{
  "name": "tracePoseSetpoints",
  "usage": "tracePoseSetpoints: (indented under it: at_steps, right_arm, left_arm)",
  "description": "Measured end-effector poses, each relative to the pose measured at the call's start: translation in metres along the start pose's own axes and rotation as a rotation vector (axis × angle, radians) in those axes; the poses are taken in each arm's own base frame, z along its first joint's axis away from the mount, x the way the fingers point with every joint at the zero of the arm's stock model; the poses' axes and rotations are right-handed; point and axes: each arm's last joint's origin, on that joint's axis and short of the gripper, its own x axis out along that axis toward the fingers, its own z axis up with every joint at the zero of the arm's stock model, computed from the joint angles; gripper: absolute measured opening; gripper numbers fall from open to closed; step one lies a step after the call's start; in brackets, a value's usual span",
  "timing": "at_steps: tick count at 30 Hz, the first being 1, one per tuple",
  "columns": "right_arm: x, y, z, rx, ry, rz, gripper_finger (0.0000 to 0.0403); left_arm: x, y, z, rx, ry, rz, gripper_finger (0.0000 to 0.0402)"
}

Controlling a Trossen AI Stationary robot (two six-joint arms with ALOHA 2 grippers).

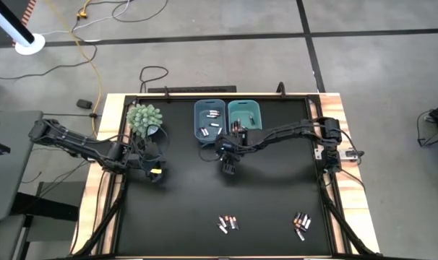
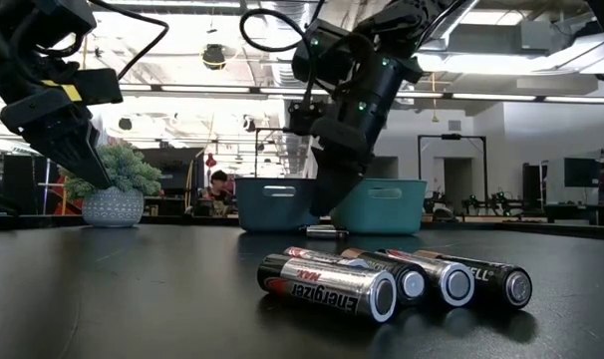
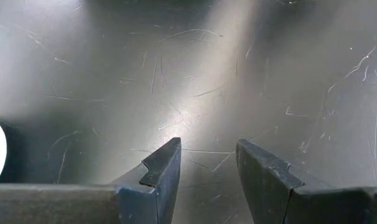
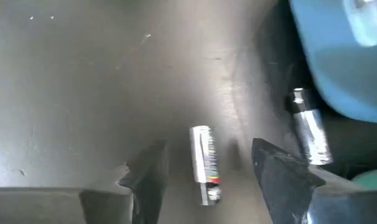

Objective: Sort batteries
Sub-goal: Put the silver battery into the blue bin

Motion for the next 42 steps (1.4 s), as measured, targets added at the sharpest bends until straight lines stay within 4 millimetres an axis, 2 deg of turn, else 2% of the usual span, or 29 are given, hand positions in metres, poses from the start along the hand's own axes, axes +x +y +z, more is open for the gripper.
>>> tracePoseSetpoints:
  at_steps: [8,12,17,24,28,36,42]
  right_arm:
    - [0.029,0.006,-0.010,-0.052,0.072,-0.006,0.0241]
    - [0.030,0.009,-0.012,-0.054,0.084,-0.006,0.0217]
    - [0.026,0.010,-0.011,-0.055,0.074,-0.005,0.0165]
    - [0.025,0.007,-0.010,-0.056,0.073,-0.007,0.0068]
    - [0.024,0.007,-0.010,-0.056,0.072,-0.007,0.0031]
    - [0.017,0.006,0.002,-0.077,0.078,-0.005,0.0032]
    - [-0.003,0.005,0.023,-0.109,0.084,-0.006,0.0030]
  left_arm:
    - [0.000,0.000,0.000,-0.024,-0.001,-0.001,0.0148]
    - [0.000,0.000,0.000,-0.040,-0.002,-0.002,0.0148]
    - [0.000,0.000,0.000,-0.041,-0.002,-0.002,0.0148]
    - [0.000,0.000,0.000,-0.030,-0.002,-0.002,0.0148]
    - [0.000,0.000,0.000,-0.030,-0.002,-0.002,0.0148]
    - [0.000,0.000,0.000,-0.030,-0.002,-0.002,0.0148]
    - [0.000,0.000,0.000,-0.030,-0.003,-0.002,0.0148]
